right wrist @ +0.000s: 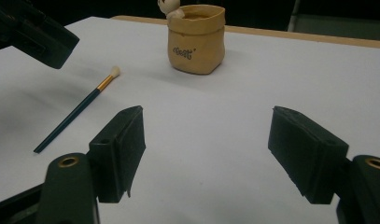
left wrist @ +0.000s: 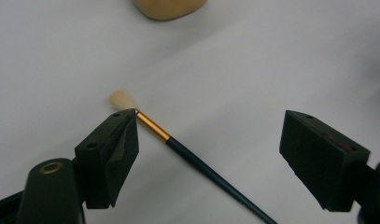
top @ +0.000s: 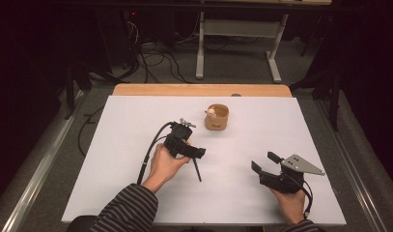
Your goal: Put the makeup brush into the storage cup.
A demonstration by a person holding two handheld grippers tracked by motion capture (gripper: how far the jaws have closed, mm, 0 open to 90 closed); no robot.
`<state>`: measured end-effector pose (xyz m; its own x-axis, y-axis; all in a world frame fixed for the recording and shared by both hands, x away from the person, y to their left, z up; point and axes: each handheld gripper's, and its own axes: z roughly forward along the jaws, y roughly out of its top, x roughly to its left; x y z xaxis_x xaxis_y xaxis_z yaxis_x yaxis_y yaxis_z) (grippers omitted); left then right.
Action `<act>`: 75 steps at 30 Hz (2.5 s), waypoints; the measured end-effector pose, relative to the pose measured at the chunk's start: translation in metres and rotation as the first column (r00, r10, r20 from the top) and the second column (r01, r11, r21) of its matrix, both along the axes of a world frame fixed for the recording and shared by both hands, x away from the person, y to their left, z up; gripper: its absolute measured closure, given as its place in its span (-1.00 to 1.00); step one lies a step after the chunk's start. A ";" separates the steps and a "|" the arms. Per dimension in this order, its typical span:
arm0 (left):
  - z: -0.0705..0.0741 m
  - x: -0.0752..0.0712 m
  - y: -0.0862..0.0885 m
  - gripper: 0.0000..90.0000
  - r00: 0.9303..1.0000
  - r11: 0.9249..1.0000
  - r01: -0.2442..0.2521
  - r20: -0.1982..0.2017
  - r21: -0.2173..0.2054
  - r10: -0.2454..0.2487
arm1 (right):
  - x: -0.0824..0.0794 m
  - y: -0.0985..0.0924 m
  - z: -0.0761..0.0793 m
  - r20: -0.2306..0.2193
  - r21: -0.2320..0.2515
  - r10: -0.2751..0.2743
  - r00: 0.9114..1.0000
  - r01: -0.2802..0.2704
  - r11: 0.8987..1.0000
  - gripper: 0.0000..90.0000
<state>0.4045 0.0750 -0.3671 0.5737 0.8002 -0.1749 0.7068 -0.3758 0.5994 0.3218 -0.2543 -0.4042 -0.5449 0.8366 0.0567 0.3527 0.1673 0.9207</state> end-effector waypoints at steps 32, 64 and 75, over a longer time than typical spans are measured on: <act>-0.022 0.013 -0.009 -0.52 0.985 0.993 -0.039 -0.164 0.111 0.057 | 0.000 0.001 0.000 0.001 -0.004 0.003 1.000 -0.003 1.000 -0.35; -0.036 0.010 -0.022 -0.29 0.981 0.974 0.011 -0.190 0.227 0.033 | 0.001 0.001 0.000 -0.008 -0.012 -0.001 1.000 0.001 1.000 -0.34; -0.036 0.008 -0.023 -0.07 0.988 0.961 0.027 -0.154 0.275 0.016 | 0.001 0.001 0.000 -0.005 -0.016 -0.006 1.000 0.006 1.000 -0.33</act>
<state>0.4124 0.0520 -0.4035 0.5618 0.8266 -0.0344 0.7795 -0.5150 0.3566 0.3223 -0.2535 -0.4047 -0.5394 0.8408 0.0466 0.3588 0.1794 0.9160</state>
